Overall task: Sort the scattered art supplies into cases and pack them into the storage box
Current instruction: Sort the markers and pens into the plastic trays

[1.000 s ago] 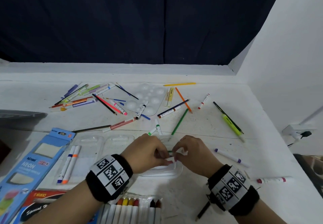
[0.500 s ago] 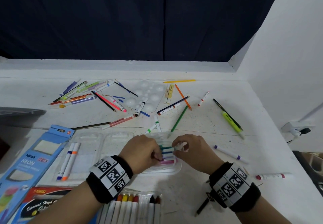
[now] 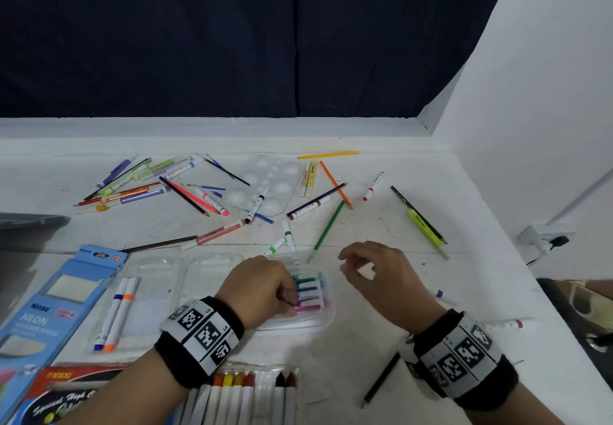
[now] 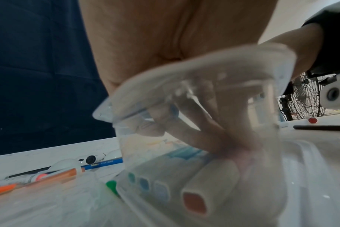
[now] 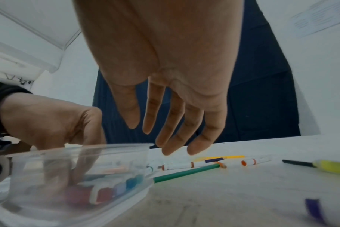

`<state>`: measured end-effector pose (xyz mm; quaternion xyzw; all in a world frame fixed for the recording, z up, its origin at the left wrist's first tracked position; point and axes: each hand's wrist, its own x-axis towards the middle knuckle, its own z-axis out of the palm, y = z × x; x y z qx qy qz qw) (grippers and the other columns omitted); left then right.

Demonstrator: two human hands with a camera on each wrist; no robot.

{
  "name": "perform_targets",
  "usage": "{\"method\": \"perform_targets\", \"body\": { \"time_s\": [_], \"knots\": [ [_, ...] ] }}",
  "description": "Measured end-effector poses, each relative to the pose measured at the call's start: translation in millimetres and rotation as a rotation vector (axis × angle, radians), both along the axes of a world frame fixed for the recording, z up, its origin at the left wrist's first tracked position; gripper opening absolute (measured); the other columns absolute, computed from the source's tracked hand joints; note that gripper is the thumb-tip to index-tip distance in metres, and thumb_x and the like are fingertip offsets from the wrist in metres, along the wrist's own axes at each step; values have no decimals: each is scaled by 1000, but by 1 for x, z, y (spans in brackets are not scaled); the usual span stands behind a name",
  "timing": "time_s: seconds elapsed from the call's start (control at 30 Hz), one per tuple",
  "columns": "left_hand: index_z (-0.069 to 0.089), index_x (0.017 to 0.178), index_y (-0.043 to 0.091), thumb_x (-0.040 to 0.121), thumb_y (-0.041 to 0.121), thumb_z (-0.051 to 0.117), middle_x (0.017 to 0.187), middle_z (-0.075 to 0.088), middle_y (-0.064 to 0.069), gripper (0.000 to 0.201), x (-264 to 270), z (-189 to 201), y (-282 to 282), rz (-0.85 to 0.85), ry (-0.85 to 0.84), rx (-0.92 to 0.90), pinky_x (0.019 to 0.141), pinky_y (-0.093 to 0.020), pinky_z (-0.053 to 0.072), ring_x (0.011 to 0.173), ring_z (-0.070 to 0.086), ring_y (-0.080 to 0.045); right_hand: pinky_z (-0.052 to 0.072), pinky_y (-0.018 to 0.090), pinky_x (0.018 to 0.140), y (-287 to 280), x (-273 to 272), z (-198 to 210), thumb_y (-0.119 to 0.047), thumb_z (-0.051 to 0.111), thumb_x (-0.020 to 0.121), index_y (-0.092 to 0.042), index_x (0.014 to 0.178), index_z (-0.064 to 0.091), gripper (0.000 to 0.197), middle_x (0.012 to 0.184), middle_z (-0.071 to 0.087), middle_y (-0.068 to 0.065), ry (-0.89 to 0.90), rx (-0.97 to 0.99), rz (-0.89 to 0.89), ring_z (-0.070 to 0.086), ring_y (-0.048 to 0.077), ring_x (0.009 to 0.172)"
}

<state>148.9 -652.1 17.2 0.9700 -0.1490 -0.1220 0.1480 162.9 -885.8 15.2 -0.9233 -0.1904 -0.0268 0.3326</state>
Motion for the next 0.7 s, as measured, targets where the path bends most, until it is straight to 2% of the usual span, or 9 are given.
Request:
{"method": "perform_targets", "body": {
  "time_s": [0.1,0.23,0.3,0.37,0.47,0.57,0.6,0.67,0.7],
  "knots": [
    [77,93,33,79,41,80,93,73,16,16,2,-2,0,-10,-1,19,80,-19,49,82,63,-2,47,17,67,-26,2,11,-19,70,88,-27,90,68,8,76,65,-12,-46,7,-75,63,4,74],
    [73,98,35,82,49,75,85,69,16,21,-1,-4,1,-29,-32,-13,67,-15,43,72,58,1,42,11,61,-54,-6,21,-14,71,86,-25,95,63,16,71,63,-7,-95,125,-232,61,11,67],
    [66,97,35,86,53,69,73,64,14,21,-4,2,-2,3,-86,-121,57,-11,35,63,57,0,41,10,61,-67,-13,22,-12,71,87,-26,98,59,21,73,62,-4,-115,192,-302,59,13,69],
    [58,91,35,89,55,62,61,60,8,21,-6,13,-9,37,-152,-284,51,-13,38,56,57,-8,41,11,61,-79,-20,21,-11,70,88,-26,99,58,22,74,63,-4,-128,210,-360,58,13,69],
    [55,86,32,90,55,55,54,55,5,24,-7,29,-29,23,-216,-496,50,-16,40,50,53,-15,43,16,61,-98,-32,22,-12,69,89,-25,100,59,20,72,63,-5,-147,203,-454,57,11,71],
    [58,87,31,92,51,58,53,55,4,20,-10,41,-48,-24,-199,-612,53,-14,41,48,55,-12,46,24,64,-115,-45,17,-16,69,88,-28,99,60,19,72,63,-8,-124,78,-479,58,10,72],
    [58,89,31,92,49,59,53,56,3,19,-10,44,-55,-53,-181,-630,55,-16,44,50,57,-13,48,27,65,-123,-49,13,-17,70,87,-30,98,61,20,73,63,-10,-98,18,-482,59,10,73],
    [58,92,31,92,49,61,57,57,1,18,-10,47,-70,-106,-150,-634,61,-29,50,55,59,-16,50,33,70,-144,-55,3,-15,72,83,-34,98,61,27,81,62,-14,-21,-154,-464,57,8,78],
    [58,93,32,91,50,61,59,57,1,18,-10,48,-79,-130,-141,-628,63,-33,51,58,58,-17,50,35,73,-157,-57,-2,-14,73,80,-36,100,61,32,86,60,-16,18,-255,-448,56,11,82]
  ]
}}
